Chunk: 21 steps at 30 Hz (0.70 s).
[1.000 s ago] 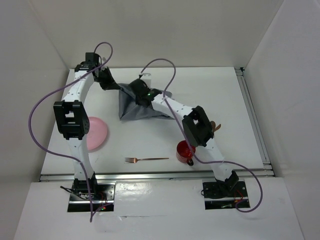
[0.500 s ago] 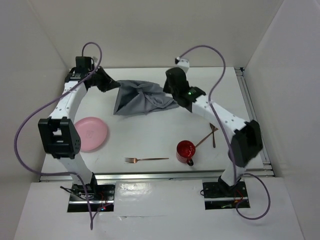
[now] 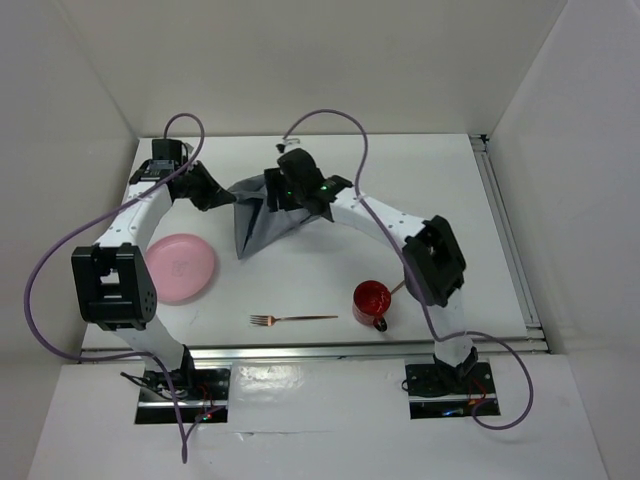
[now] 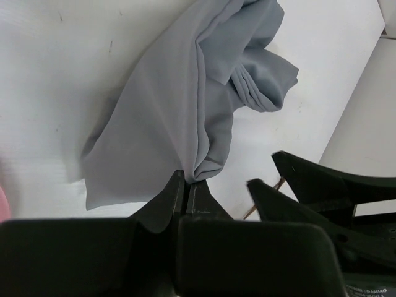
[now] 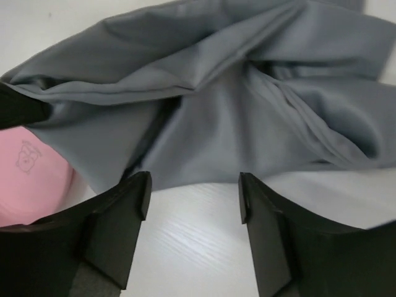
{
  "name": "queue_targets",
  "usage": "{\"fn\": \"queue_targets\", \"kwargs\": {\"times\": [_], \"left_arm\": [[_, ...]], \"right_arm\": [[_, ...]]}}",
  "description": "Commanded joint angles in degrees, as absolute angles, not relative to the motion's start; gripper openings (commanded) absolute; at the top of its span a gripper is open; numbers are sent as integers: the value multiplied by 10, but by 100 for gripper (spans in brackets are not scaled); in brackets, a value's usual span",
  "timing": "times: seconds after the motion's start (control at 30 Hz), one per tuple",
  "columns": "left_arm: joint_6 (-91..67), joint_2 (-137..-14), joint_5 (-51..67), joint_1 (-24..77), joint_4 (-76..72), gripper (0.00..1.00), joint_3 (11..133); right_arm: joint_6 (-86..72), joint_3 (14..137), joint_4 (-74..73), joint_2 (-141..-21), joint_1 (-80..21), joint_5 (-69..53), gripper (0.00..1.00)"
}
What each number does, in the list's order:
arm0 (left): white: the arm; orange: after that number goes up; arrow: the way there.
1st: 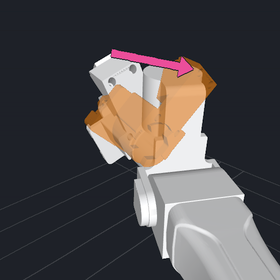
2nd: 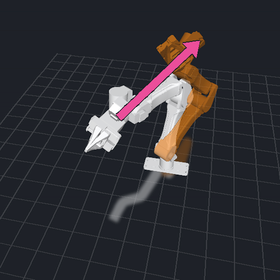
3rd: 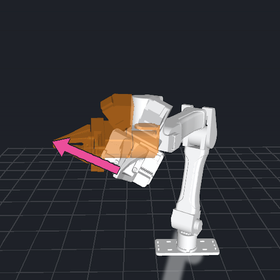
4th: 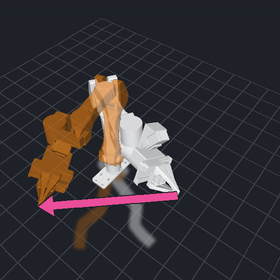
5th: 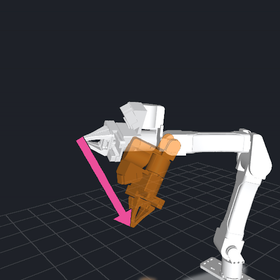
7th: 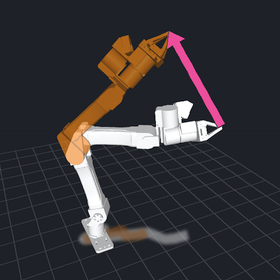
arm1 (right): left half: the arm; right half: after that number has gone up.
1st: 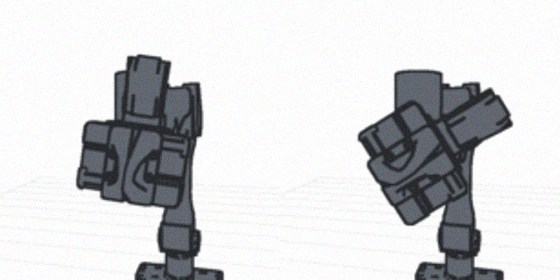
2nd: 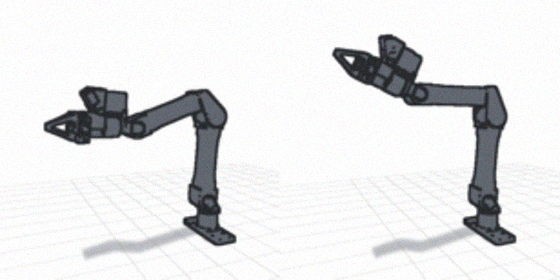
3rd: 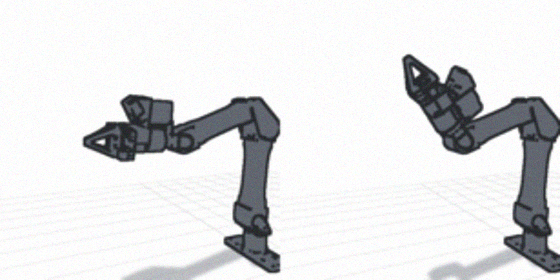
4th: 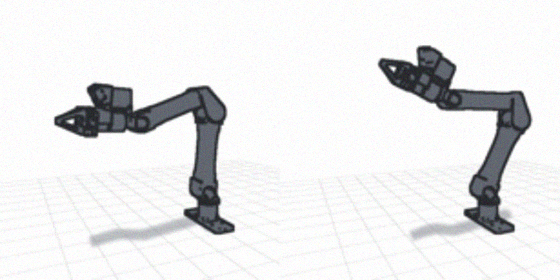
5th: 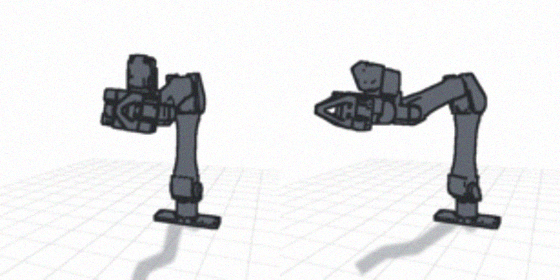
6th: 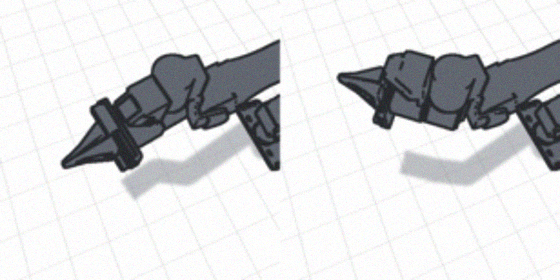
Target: Set the dinner table for one person
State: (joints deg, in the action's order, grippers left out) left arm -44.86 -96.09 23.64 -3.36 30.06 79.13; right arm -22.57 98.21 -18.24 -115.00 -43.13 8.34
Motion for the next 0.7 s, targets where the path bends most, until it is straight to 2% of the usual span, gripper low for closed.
{"fn": "queue_targets", "kwargs": {"times": [0.0, 0.2, 0.53, 0.67], "left_arm": [[-432, -936, 235, -41, 297, 0, 807], [-432, -947, 268, -69, 292, 0, 807], [-410, -958, 294, -94, 298, 0, 829], [-410, -958, 301, -100, 298, 0, 824]], "right_arm": [[-168, 1116, -238, -1205, -452, 47, 71], [-122, 1277, -300, -1342, -475, 84, 73], [-129, 1321, -294, -1397, -475, 184, 72], [-129, 1354, -304, -1435, -469, 192, 75]]}}
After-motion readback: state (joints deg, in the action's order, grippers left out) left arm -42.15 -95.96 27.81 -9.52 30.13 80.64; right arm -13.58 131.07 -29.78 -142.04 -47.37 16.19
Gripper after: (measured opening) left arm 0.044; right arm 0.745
